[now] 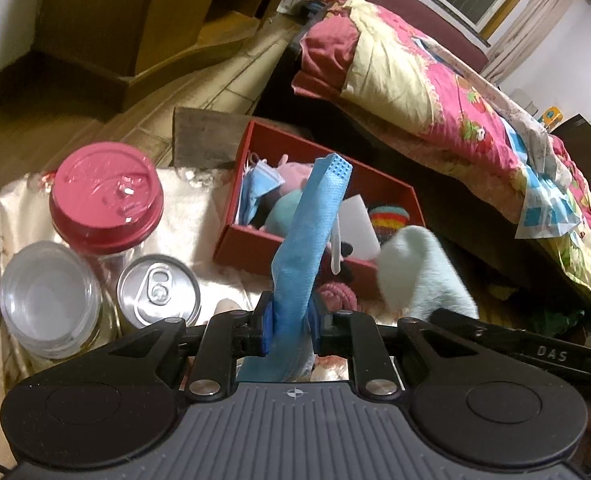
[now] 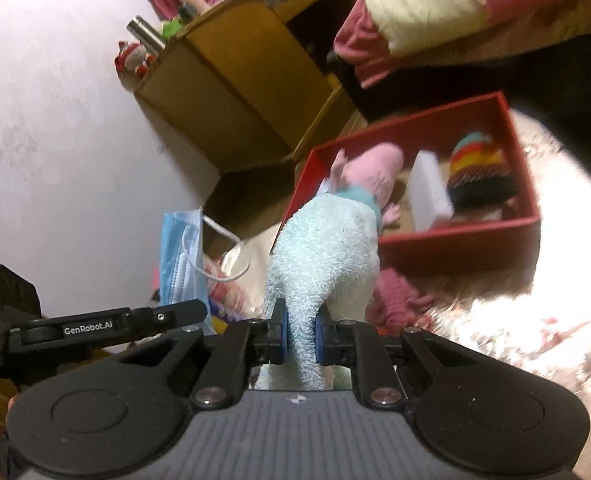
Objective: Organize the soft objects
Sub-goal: 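Grasp and lift the blue mask with the left gripper while the right lifts the green towel, then carry the blue mask and green towel over the red box and release both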
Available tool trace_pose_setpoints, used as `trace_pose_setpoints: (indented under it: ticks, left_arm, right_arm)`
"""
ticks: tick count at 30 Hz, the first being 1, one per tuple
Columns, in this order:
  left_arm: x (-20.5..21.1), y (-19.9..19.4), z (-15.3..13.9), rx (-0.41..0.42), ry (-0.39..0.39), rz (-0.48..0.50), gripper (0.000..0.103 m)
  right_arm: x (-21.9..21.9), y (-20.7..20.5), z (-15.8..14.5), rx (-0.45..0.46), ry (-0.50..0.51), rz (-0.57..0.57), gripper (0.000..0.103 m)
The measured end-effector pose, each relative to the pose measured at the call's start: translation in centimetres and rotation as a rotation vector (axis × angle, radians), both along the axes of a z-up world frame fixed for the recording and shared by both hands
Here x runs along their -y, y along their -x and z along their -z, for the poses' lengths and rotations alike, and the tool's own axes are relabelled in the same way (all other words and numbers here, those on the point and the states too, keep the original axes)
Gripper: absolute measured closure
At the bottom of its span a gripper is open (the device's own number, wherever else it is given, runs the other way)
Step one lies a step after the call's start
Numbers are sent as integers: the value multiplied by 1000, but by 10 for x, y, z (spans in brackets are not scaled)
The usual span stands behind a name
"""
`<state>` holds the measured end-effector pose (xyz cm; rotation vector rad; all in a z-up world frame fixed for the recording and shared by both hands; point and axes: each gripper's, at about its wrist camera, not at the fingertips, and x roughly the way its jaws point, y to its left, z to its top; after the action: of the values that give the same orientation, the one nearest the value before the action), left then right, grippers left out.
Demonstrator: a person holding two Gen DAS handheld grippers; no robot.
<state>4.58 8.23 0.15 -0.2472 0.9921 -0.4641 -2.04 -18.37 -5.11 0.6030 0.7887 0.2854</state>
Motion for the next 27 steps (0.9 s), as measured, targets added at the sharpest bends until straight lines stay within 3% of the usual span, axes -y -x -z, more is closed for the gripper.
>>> trace_pose_setpoints:
  ticks: [11, 27]
  left_arm:
    - [20, -1, -22, 108, 7, 18, 87]
    - [41, -16, -41, 194, 19, 22, 86]
  right_arm:
    - [20, 16, -43, 158, 57, 116, 103]
    - [21, 17, -69, 288, 146, 186, 103]
